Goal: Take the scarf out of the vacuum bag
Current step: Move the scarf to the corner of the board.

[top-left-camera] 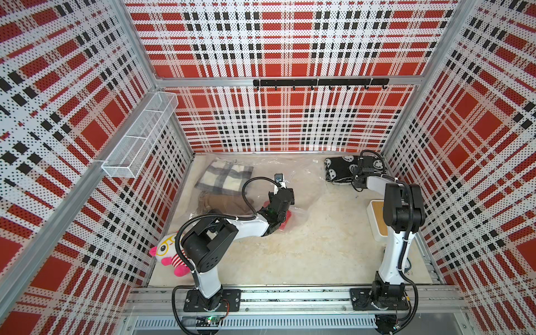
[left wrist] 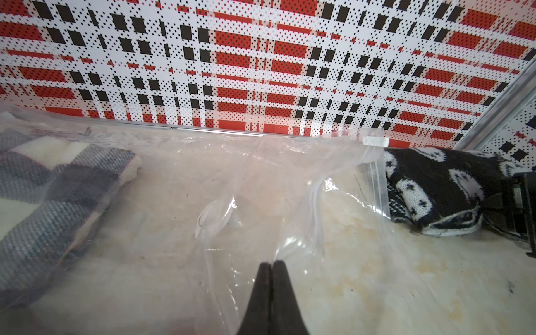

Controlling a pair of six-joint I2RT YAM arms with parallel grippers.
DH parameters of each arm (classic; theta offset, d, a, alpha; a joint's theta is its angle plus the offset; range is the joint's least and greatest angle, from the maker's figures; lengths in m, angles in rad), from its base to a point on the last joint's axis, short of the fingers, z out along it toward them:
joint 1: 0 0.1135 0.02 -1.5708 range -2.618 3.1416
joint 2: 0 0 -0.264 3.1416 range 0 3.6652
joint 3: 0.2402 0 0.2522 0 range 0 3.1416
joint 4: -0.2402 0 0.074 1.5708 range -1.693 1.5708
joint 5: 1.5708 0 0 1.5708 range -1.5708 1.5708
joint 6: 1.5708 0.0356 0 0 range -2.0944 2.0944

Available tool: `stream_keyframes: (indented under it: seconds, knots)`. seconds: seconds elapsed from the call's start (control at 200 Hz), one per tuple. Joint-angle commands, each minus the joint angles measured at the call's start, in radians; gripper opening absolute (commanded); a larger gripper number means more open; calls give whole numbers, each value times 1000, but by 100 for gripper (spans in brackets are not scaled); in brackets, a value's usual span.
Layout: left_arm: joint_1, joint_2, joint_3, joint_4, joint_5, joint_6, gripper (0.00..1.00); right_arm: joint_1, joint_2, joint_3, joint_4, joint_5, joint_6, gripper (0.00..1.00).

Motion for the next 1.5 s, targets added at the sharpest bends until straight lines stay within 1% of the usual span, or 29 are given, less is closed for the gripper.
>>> stream_keyframes:
  seconds: [0.0, 0.05, 0.125, 0.311, 0.386, 0.496, 0.581, 0.691, 0.802, 0.817, 0.842, 0.982, 1.037, 1.082, 1.157, 1.293, 1.413, 1.438, 1.493]
  knots:
    - [16, 11, -20, 33, 7, -17, 0, -2, 31, 27, -31, 41, -22, 5]
    - [22, 13, -19, 33, 19, -23, 0, -2, 33, 30, -35, 58, -37, 8]
    - [31, 20, -17, 40, 36, -28, 0, -4, 39, 46, -39, 74, -72, 11]
    - [35, 24, -14, 48, 50, -29, 0, -20, 67, 71, -45, 31, -108, 22]
    - [36, 11, -20, 52, 57, -28, 0, -19, 60, 48, -9, 30, -142, 35]
    - [36, -4, -28, 59, 60, -28, 0, -16, 49, 42, 11, 30, -221, 62]
    - [38, -7, -30, 63, 70, -29, 0, -17, 30, 23, 40, 6, -270, 83]
    - [52, -11, -30, 65, 83, -29, 0, -14, -24, -62, 132, 3, -307, 100]
    - [64, -23, -35, 65, 97, -28, 0, -16, -88, -158, 229, -1, -319, 100]
    - [64, -26, -38, 67, 97, -28, 0, -15, -97, -172, 241, -27, -321, 100]
    - [63, -29, -39, 67, 99, -28, 0, -16, -112, -193, 260, -35, -323, 100]
    - [58, -24, -39, 67, 105, -21, 0, -13, -207, -322, 393, -28, -358, 100]
    - [59, -26, -39, 61, 103, -17, 0, -6, -235, -336, 412, -18, -419, 100]
    - [67, -35, -43, 56, 109, -21, 0, 2, -252, -328, 384, -2, -481, 100]
    - [78, -52, -52, 56, 147, -28, 0, 14, -288, -341, 371, 29, -541, 100]
    - [72, -65, -39, 40, 154, -12, 0, 39, -349, -376, 380, 26, -634, 100]
    - [58, -74, -33, 16, 148, -3, 0, 76, -414, -424, 425, -1, -741, 100]
    - [55, -76, -28, 10, 148, 1, 0, 85, -427, -435, 443, -46, -776, 100]
    - [46, -79, -17, -6, 139, 9, 0, 102, -455, -452, 452, -93, -824, 100]
